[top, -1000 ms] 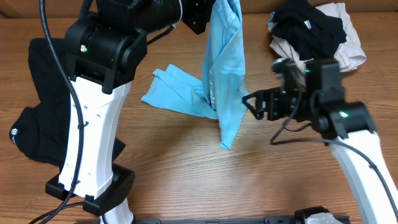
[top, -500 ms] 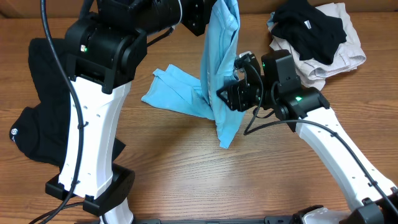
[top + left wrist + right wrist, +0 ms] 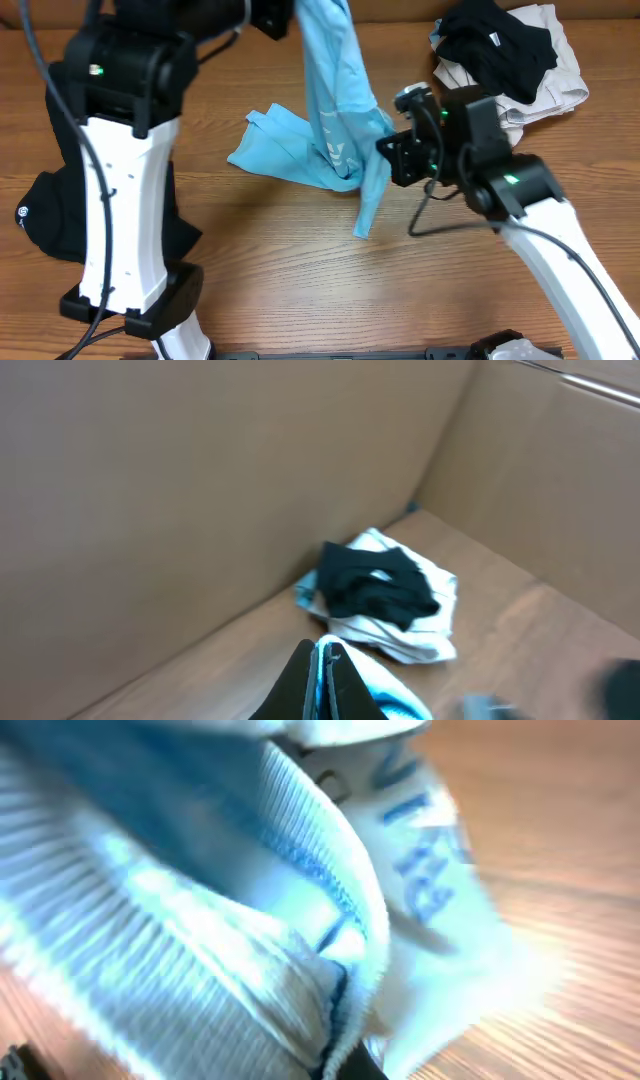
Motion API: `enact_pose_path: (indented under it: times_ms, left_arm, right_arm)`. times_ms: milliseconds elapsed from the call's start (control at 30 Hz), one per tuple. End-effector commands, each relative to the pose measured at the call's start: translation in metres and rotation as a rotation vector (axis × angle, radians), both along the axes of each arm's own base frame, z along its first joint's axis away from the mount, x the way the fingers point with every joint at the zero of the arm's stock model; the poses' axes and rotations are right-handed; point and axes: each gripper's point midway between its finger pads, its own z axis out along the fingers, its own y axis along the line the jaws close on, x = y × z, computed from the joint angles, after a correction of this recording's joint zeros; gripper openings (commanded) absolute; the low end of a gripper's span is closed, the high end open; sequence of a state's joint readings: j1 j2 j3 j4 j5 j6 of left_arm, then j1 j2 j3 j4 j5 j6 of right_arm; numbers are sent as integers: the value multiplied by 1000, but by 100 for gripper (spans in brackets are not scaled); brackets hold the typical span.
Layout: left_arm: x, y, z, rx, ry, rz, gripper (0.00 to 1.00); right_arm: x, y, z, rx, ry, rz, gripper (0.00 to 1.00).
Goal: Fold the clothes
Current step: 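Hold the T-shirt with both grippers and lay it flat mid-table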
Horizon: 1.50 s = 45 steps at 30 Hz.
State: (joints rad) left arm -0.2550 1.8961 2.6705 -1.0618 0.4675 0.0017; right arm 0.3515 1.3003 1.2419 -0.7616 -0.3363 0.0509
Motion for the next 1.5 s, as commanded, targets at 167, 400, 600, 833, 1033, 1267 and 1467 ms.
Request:
enact_pose_path:
  times_ms: [167, 400, 600, 833, 1033, 1267, 1467]
  left_arm:
    - [-88, 89, 104, -53, -273, 188, 4]
    - [-188, 117, 161, -63, -494, 289, 4]
    - [-265, 132, 186, -65, -643, 374, 4]
    - [-291, 139, 183, -37, -665, 414, 4]
    - [-235, 157, 160, -2, -532, 525, 4]
    - [-118, 160, 92, 92, -253, 543, 4]
    - [-9, 157, 5, 179, -9, 520, 4]
  right_arm:
    - [-46, -64, 167, -7, -400, -224, 4]
    - [-126, -103, 256, 67, -605, -291, 4]
    - [-178, -122, 286, 95, -654, -295, 4]
    - [-196, -129, 290, 96, -654, -293, 4]
    - [-159, -118, 281, 59, -607, -300, 4]
    - [-68, -89, 228, -67, -408, -296, 4]
    - [30, -61, 141, -223, -173, -295, 4]
